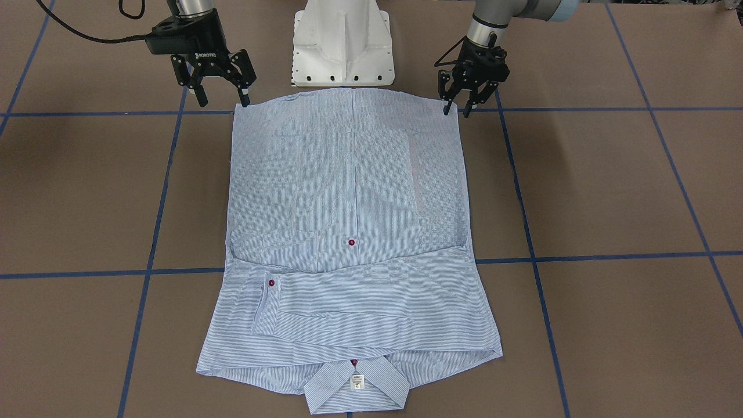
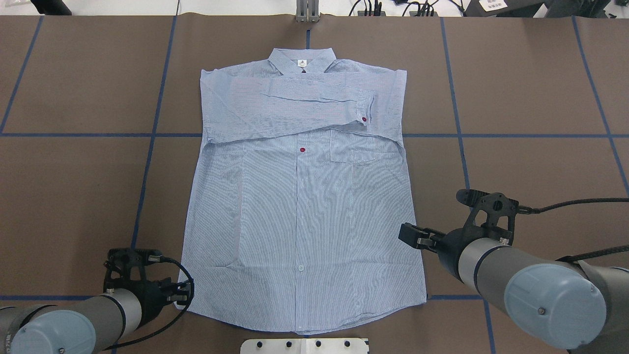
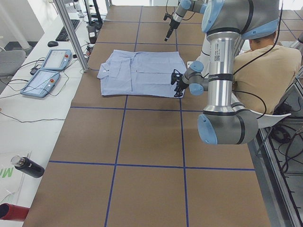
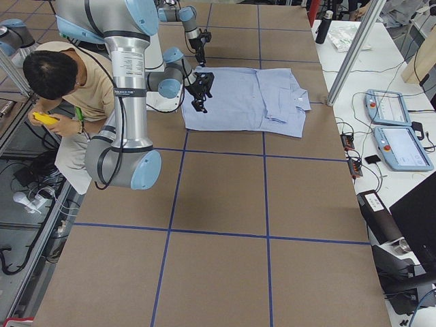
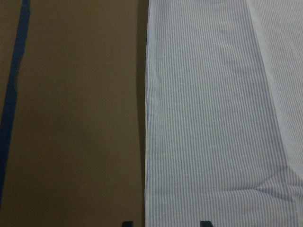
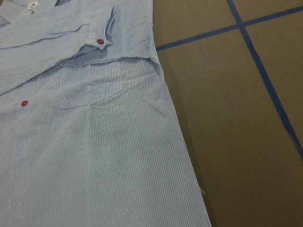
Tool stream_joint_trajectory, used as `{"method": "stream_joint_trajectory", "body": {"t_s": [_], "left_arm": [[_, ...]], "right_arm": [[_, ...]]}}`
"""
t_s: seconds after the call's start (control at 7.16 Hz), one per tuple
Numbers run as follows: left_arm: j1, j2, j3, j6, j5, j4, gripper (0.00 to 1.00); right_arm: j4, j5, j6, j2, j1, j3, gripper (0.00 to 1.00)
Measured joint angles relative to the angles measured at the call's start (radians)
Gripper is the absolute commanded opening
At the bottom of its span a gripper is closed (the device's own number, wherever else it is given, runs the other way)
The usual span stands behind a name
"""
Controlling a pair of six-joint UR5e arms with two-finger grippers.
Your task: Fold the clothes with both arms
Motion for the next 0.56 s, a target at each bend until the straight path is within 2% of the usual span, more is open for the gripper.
{"method": "stream_joint_trajectory", "body": {"t_s": [0.56], "left_arm": [[0.038, -0.002, -0.003, -0.026, -0.003, 0.045, 0.52]], "right_arm": [[-0.001, -0.015, 0.0, -0.002, -0.015, -0.001, 1.0]]}}
